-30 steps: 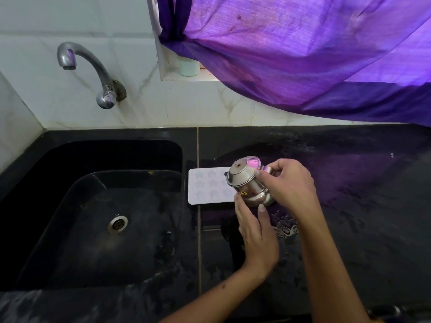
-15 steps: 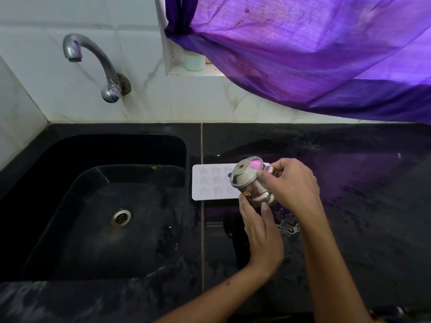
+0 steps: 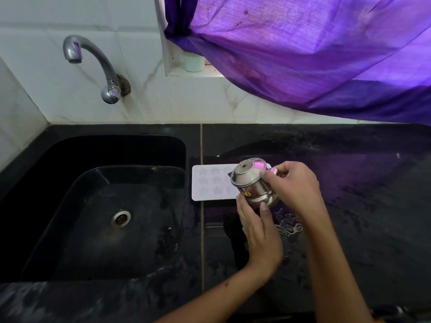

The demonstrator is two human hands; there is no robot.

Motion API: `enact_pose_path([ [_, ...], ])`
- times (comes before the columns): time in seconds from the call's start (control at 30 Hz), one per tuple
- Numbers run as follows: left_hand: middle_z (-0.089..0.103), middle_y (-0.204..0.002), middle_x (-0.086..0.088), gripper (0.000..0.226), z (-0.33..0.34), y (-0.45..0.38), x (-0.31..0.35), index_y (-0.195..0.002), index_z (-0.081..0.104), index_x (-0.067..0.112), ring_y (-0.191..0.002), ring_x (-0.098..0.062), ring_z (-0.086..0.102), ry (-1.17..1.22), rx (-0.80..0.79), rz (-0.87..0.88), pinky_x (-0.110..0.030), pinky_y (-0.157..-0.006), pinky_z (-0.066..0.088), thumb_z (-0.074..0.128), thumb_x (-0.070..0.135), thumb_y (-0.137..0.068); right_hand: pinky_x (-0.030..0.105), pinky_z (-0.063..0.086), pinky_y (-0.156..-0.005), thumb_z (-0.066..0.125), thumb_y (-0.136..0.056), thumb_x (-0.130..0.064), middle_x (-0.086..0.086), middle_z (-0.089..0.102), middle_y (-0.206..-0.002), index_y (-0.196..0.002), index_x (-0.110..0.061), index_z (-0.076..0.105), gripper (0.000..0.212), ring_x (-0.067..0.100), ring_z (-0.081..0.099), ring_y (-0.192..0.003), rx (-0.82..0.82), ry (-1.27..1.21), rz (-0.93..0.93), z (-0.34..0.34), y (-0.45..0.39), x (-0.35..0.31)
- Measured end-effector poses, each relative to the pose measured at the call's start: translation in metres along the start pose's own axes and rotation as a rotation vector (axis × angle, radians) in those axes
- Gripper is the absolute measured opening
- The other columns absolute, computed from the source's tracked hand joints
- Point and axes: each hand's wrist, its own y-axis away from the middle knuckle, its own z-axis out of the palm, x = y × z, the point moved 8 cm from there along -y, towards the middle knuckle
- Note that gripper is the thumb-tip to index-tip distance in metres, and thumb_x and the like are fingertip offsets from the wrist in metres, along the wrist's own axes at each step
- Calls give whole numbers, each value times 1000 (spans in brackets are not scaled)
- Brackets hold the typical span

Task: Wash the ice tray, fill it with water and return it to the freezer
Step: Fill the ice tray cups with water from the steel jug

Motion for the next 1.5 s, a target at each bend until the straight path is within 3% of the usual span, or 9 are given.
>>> enact_pose_path([
  [0.13, 17, -157, 6, 56, -5, -4, 1, -151, 15, 19, -143, -6, 18, 37, 22, 26, -35, -118, 20, 31, 36, -100, 41, 54, -75, 67, -81, -39, -3, 69, -74, -71, -17, 65, 24, 20, 65, -80, 15, -105, 12, -3, -2, 5],
  [0.33, 20, -154, 14, 50, -13, -8, -2, -150, 16, 26, -137, 6, 20, 88, 7, -19, -15, -110, 19, 33, 29, -102, 43, 55, -77, 68, -82, -37, -5, 69, -75, -70, -19, 64, 22, 20, 66, -81, 40, -167, -20, -4, -1, -1],
  [0.6, 25, -154, 12, 48, -28, -12, -5, -148, 19, 32, -138, 2, 26, 132, 60, -38, -19, -110, 23, 33, 29, -102, 40, 52, -77, 66, -83, -41, -6, 68, -78, -73, -20, 65, 23, 22, 64, -84, 26, -50, -87, 10, 8, -24],
  [0.9, 27, -153, 10, 51, -30, -15, -8, -150, 16, 30, -136, 1, 28, 150, 59, -39, -20, -110, 24, 32, 32, -102, 29, 37, -63, 64, -86, -39, -4, 65, -86, -79, -22, 66, 18, 19, 57, -79, 28, 74, -142, 19, 12, -40],
  [1.07, 29, -153, 8, 52, -29, -15, -11, -151, 17, 30, -138, -2, 29, 154, 51, -42, -30, -116, 26, 32, 35, -102, 26, 33, -55, 65, -88, -37, -6, 62, -83, -81, -24, 64, 14, 16, 54, -75, 29, 107, -162, 20, 13, -43],
  [1.23, 32, -151, 11, 50, -29, -15, -11, -151, 18, 31, -135, 3, 31, 164, 45, -36, -25, -112, 28, 32, 34, -102, 29, 38, -64, 65, -86, -38, -3, 63, -85, -79, -23, 63, 16, 20, 59, -79, 30, 118, -166, 22, 12, -41],
  [1.37, 33, -151, 11, 50, -29, -15, -12, -150, 19, 32, -135, 2, 32, 174, 51, -30, -29, -114, 29, 33, 35, -102, 29, 39, -61, 65, -86, -37, -3, 63, -81, -74, -19, 64, 21, 20, 59, -74, 41, 122, -170, 23, 12, -40],
  [1.5, 33, -151, 10, 60, -28, -15, -13, -150, 18, 35, -136, 0, 33, 186, 43, -37, -33, -114, 29, 33, 49, -94, 25, 36, -53, 64, -86, -35, -4, 62, -74, -72, -16, 64, 23, 12, 54, -65, 48, 119, -178, 22, 12, -40],
])
